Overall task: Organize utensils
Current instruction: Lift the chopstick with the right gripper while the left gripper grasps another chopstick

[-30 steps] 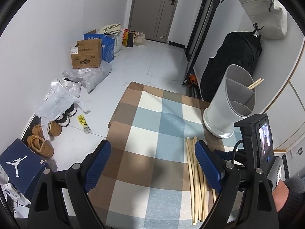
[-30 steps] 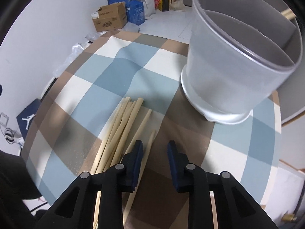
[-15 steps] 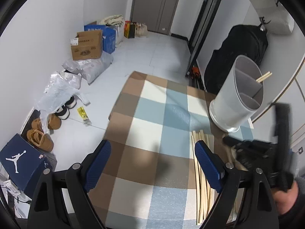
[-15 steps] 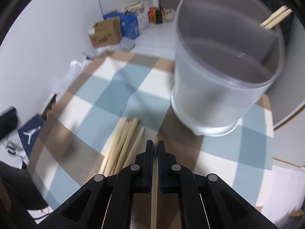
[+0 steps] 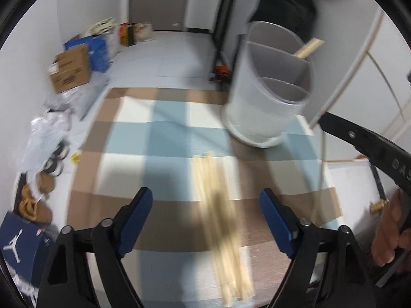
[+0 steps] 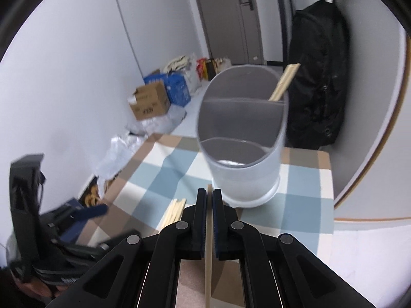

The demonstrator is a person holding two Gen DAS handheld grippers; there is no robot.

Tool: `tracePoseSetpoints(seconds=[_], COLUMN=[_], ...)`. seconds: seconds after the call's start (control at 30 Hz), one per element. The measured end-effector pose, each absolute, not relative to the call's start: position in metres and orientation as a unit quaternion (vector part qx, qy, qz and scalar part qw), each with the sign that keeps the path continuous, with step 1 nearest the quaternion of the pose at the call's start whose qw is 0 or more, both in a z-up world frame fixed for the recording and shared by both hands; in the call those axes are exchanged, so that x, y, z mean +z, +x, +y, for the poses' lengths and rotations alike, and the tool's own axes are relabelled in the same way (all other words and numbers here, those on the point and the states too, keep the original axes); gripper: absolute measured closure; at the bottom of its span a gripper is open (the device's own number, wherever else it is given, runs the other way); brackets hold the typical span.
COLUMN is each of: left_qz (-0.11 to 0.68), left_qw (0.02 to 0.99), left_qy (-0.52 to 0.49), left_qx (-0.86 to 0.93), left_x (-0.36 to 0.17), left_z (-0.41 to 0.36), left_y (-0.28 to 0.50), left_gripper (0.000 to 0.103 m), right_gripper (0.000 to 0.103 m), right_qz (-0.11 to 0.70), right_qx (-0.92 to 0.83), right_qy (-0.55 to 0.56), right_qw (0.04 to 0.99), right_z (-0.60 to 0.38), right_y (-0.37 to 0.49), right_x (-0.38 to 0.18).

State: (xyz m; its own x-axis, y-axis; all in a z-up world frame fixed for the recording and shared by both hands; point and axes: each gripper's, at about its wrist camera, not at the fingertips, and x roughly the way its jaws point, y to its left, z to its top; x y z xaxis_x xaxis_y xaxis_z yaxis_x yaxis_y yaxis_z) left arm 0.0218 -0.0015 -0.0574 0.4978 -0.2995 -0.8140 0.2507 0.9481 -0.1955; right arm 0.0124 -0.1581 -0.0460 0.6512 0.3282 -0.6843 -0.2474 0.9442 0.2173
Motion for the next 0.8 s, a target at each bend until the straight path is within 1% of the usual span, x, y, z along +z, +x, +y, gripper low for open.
tracePoseSetpoints(seconds=[0.03,0.1,0.17,0.23,0.37,0.63,0.7,0.8], left_qz=[0.474,0.474,0.485,0.495,0.508,0.530,0.533,0.539], left_qw=[0.865,0.865,0.857,0.852,0.846,0.833,0.831,0.828], left_qy=[-0.015,0.006,0.021,0.029,0.031,0.081,0.081,0.080], left_qx=[-0.164,-0.167,-0.173,-0.169,-0.159,-0.138,-0.135,-0.130], left_x=[-0.056,-0.058,-0.064,-0.070,-0.079,-0.098,-0.100,-0.100], left_z=[-0.009,-0.020,-0.032,-0.037,-0.042,-0.057,-0.056,-0.052], left_y=[0.022,0.023,0.030,0.037,0.047,0.064,0.065,0.067], left_gripper=[0.025,0.034,0.049,0.057,0.058,0.058,0.060,0.072], right_gripper=[0.100,0.100,0.100,0.100,0.100,0.100,0.100,0.100], right_qz=[0.384,0.381,0.379,0.377,0.372,0.372,0.367,0.363], right_qx=[0.158,0.156,0.155,0.151,0.145,0.148,0.149,0.149], right_qy=[0.063,0.076,0.089,0.099,0.119,0.150,0.153,0.155], right_qw=[0.907,0.908,0.908,0.909,0.909,0.904,0.905,0.907], right_z=[-0.165,-0.174,-0.183,-0.192,-0.210,-0.223,-0.225,-0.226], right_y=[0.012,0.011,0.010,0.010,0.010,0.011,0.010,0.008], right_x=[-0.045,-0.043,-0.042,-0.041,-0.038,-0.036,-0.034,-0.033])
